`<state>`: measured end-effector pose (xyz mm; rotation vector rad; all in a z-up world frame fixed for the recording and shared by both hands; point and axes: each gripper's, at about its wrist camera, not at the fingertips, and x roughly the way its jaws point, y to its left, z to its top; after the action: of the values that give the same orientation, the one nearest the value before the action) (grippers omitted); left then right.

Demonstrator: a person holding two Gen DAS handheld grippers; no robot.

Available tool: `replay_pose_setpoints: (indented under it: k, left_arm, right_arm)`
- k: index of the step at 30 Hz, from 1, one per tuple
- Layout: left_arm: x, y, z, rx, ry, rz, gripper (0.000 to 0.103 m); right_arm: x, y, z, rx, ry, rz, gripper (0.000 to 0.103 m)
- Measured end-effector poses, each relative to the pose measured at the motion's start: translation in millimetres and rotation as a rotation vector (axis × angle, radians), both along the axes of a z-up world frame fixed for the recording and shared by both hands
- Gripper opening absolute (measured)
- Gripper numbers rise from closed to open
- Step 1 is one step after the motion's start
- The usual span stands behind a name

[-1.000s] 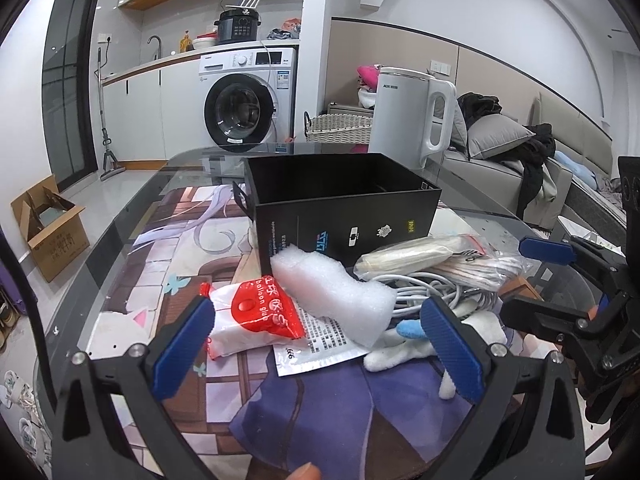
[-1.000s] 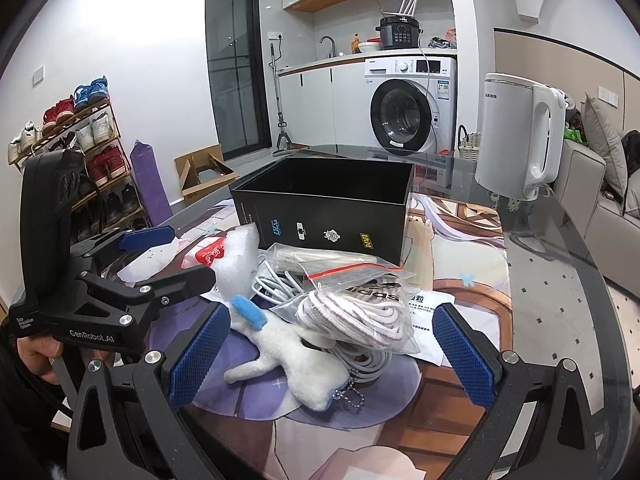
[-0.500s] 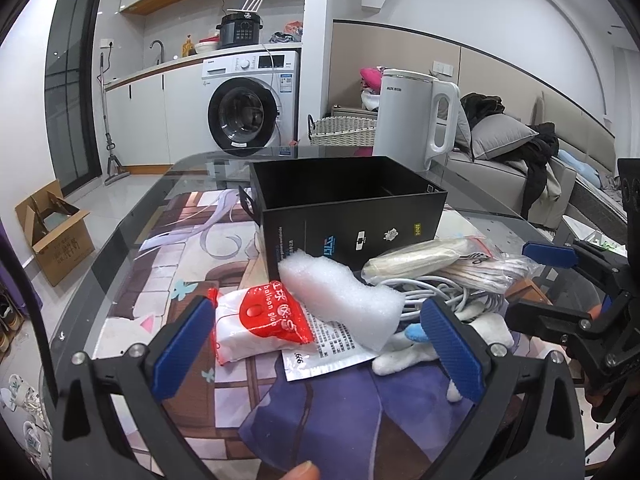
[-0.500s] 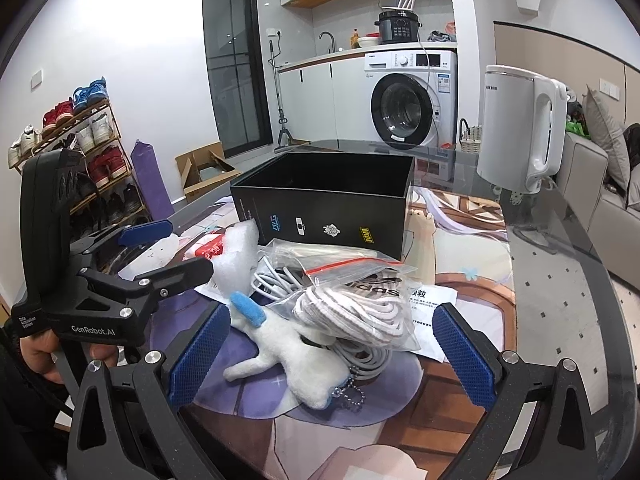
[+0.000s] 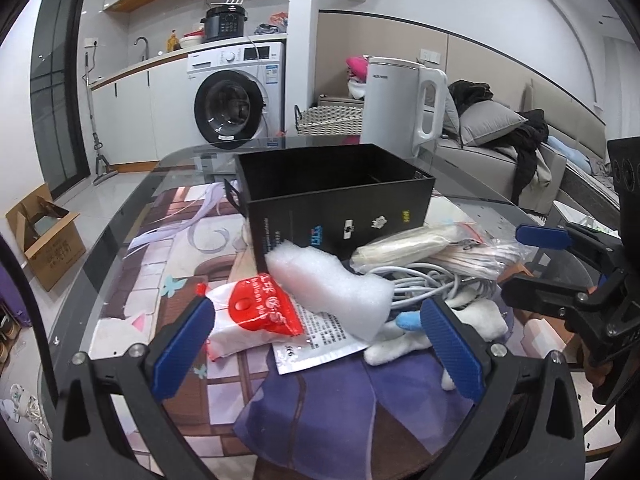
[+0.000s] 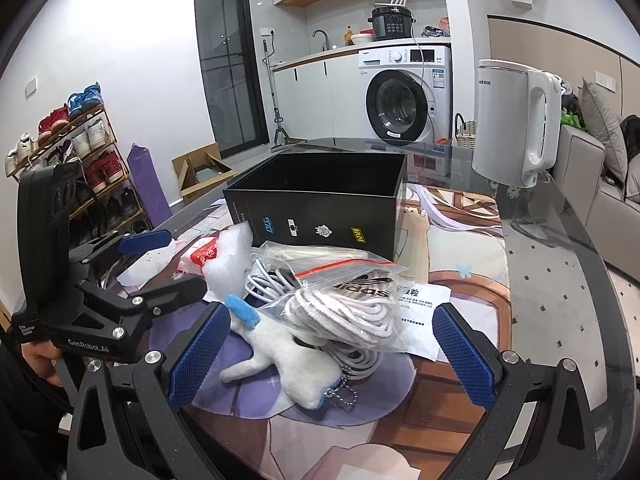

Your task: Organize soft objects

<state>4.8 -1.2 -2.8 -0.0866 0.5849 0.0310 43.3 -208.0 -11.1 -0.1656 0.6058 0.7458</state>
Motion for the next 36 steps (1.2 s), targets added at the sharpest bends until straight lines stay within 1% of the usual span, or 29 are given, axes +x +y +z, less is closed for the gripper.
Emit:
replay_pose_setpoints:
  k: [3,10,13,24,26,31,36]
  left_arm:
    - [1,3,0,-0.011,0.001,0.01,0.103]
    - [3,6,0,-0.006,0.001,0.021,0.103]
    - [4,7,0,0.004,-0.002,0.027,0.103]
    - [8,10,-2,0.004,0.019,0.009,0.103]
    - [8,9,-2,0.008,0.024,0.004,0.103]
    - [9,13,-4,-0.006,0.027,0.007,0.103]
    - [9,14,-6,-0.02,0.029,0.01,0.103]
  right_arm:
    - [3,-1,0,-0.003,0.005,-0.007,0.103]
    - [6,3,6,-0.022,-0.006,-0.008,0.103]
    - [10,7,10,-0.03,-0.003,0.008,0.103]
    - [33,31,16,-0.096,0.047,0.062,0.103]
    - [36,32,15,-0.106,0.056,0.053,0.103]
    - [38,23,9,-0.083,0.094,0.036,0.103]
    - [42,19,0,-0.089,0.133,0.026,0.103]
